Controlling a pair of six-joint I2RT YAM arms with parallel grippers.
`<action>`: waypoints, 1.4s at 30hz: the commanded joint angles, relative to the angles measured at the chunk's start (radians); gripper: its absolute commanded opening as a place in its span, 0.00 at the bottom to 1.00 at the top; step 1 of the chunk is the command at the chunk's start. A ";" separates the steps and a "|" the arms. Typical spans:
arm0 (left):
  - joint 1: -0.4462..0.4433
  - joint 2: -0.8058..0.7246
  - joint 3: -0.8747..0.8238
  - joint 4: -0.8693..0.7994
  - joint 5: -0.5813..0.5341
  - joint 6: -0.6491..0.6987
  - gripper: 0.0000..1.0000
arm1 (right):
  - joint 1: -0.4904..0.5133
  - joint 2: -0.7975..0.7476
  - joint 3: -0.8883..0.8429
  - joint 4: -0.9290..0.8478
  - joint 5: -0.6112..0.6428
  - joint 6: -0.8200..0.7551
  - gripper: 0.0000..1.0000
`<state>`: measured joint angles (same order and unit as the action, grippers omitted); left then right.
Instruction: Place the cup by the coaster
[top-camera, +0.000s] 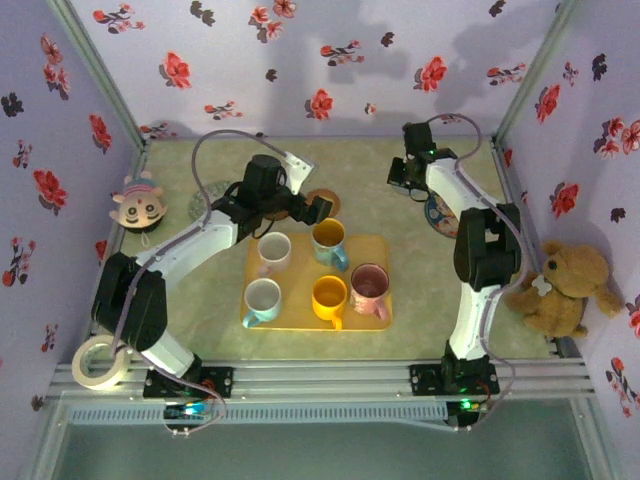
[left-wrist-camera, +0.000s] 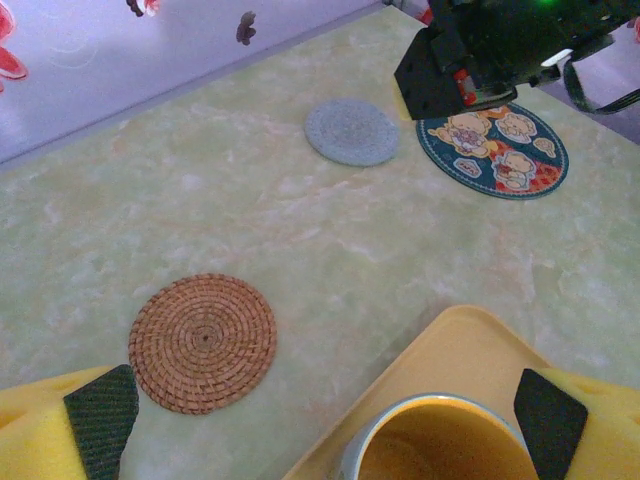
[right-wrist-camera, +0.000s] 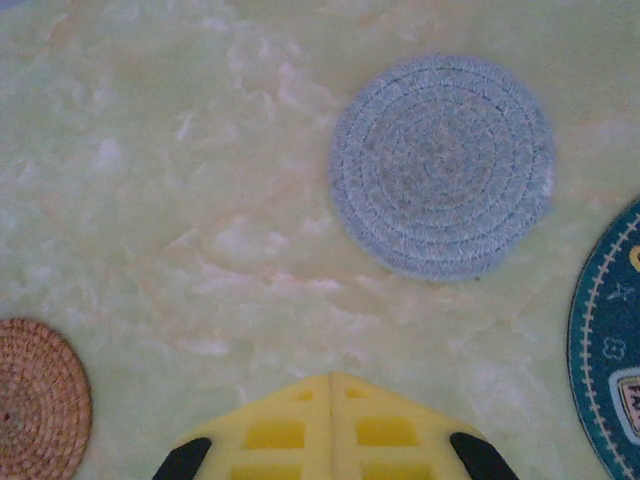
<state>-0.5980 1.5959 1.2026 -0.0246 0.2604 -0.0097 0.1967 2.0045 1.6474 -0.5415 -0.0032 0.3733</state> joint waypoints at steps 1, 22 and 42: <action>-0.011 0.018 0.019 0.035 -0.021 -0.015 1.00 | -0.012 0.026 0.048 0.021 0.005 -0.013 0.00; -0.019 0.037 0.002 0.040 -0.058 -0.049 1.00 | -0.071 0.291 0.321 -0.063 0.063 -0.007 0.00; -0.023 0.032 0.012 -0.009 -0.073 0.005 1.00 | -0.090 0.526 0.582 -0.224 0.009 0.070 0.00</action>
<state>-0.6121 1.6371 1.2026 -0.0284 0.2077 -0.0349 0.1108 2.5107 2.1983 -0.7071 0.0227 0.4160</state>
